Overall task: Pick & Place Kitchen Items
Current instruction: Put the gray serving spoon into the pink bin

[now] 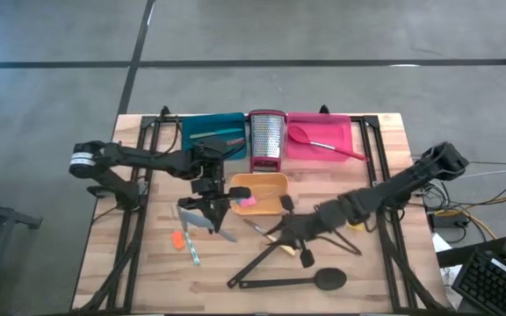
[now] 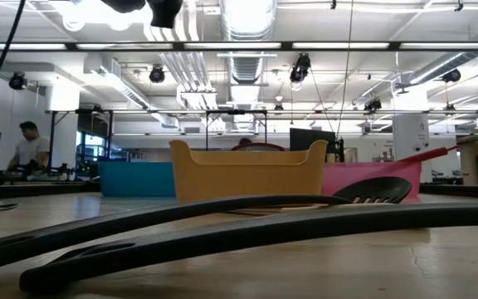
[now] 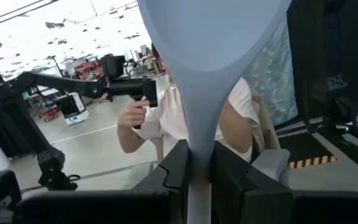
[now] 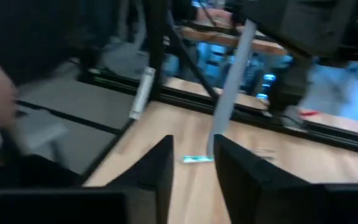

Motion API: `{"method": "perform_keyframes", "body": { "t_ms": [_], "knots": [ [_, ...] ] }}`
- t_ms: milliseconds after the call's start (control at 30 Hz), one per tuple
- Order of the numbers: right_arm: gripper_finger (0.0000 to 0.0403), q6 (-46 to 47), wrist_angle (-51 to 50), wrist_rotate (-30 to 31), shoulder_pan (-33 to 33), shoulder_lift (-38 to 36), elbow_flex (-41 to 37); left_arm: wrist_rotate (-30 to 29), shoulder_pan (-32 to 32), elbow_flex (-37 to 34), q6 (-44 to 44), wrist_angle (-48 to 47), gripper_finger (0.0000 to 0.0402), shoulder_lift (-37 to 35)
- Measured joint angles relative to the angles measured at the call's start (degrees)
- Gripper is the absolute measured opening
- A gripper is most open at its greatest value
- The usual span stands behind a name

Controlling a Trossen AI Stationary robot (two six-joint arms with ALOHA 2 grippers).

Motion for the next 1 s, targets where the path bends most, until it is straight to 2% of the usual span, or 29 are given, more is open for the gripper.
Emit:
{"method": "perform_keyframes", "body": {
  "t_ms": [67, 367, 567, 733, 833, 1000],
  "knots": [
    [0.0146, 0.46, 0.02, -2.10, -1.82, 0.73, 0.31, 0.00, 0.02, 0.41, -0.15, 0.00, 0.0042, 0.21],
    [0.0237, -1.74, 2.67, -2.42, -5.88, 3.05, 1.06, 0.04, -0.04, 0.76, -0.18, 0.06, 0.0042, 0.16],
    [0.0275, -1.76, 6.90, -7.30, -7.74, 7.14, 1.87, 0.00, -0.13, 0.86, 0.10, 0.51, 0.0042, 0.16],
    [0.0294, -1.88, 7.61, -8.90, -9.40, 12.37, 5.08, 0.03, -0.27, 0.93, -0.30, 0.51, 0.0042, 0.12],
    [0.0299, -1.86, 7.42, -14.53, -11.23, 14.42, 7.20, 0.03, -0.31, 0.84, -1.13, 0.52, 0.0042, 0.10],
    [0.0289, -0.63, 8.13, -28.88, -14.93, 16.41, 9.17, 0.05, -0.81, 0.84, -1.82, 0.51, 0.0042, 0.10]
  ]
}}
